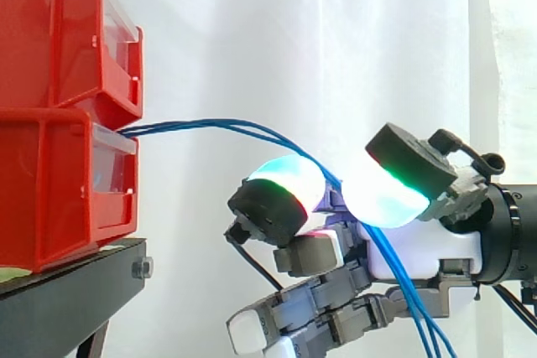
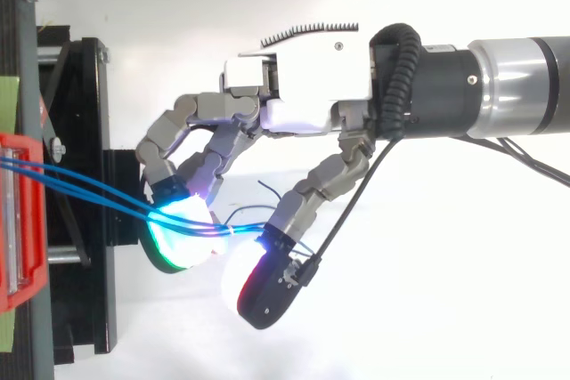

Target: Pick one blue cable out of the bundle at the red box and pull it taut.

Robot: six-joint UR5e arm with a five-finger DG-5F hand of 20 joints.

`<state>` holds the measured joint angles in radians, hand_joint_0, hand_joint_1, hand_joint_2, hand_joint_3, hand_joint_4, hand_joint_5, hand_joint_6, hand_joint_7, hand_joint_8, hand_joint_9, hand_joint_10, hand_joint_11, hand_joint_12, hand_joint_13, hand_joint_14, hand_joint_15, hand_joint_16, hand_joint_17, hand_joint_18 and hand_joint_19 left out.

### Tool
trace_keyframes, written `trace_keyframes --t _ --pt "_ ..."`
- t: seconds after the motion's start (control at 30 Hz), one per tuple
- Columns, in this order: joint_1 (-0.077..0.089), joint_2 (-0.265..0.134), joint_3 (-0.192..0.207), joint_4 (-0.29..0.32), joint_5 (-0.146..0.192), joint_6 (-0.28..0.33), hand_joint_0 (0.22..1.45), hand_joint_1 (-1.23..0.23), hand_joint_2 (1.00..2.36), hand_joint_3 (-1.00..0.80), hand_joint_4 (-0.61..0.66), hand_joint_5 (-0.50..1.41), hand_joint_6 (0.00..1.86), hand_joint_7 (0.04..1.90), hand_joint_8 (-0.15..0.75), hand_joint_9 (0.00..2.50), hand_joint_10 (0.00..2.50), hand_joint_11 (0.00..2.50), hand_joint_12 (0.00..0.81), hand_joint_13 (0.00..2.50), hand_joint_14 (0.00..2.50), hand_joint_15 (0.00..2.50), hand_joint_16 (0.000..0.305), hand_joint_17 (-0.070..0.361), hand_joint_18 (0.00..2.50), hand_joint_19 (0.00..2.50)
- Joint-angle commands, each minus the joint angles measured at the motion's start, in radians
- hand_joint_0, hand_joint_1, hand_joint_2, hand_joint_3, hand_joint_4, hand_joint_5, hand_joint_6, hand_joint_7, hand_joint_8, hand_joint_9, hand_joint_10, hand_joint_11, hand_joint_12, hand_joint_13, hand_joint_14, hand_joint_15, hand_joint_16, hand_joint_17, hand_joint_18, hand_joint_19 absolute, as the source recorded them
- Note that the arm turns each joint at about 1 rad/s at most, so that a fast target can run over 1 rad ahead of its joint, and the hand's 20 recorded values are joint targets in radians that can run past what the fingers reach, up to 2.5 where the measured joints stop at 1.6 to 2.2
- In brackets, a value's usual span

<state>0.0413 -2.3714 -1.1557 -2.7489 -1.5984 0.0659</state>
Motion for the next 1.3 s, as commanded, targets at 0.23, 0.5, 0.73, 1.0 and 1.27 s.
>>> trace_keyframes --t 0.23,0.5,0.73,1.0,1.27 --pt "0.002 0.0 0.001 0.0 0.0 -0.001 0.43 -0.76 1.0 -0.5 -0.03 -0.16 0.92 1.03 0.207 1.03 0.01 1.15 0.367 0.66 0.01 0.37 0.055 0.125 0.57 0.33" --pt "0.002 0.0 0.001 0.0 0.0 -0.001 0.56 -0.6 1.0 -0.47 0.0 -0.17 0.88 1.1 0.218 1.02 0.02 1.19 0.338 0.61 0.02 0.41 0.049 0.111 0.44 0.42" --pt "0.002 0.0 0.002 0.0 0.0 -0.001 0.53 -0.65 1.0 -0.5 0.03 -0.18 0.89 1.06 0.245 0.99 0.01 1.18 0.35 0.61 0.02 0.41 0.052 0.116 0.45 0.42" --pt "0.002 0.0 0.002 0.0 0.0 -0.001 0.6 -0.73 1.0 -0.42 0.01 -0.17 0.89 1.05 0.226 0.99 0.02 1.19 0.334 0.63 0.02 0.4 0.049 0.11 0.46 0.41" --pt "0.002 0.0 0.002 0.0 0.0 -0.001 0.69 -0.83 1.01 -0.37 -0.04 -0.18 0.91 1.07 0.219 0.96 0.02 1.17 0.33 0.63 0.02 0.38 0.049 0.109 0.49 0.37"
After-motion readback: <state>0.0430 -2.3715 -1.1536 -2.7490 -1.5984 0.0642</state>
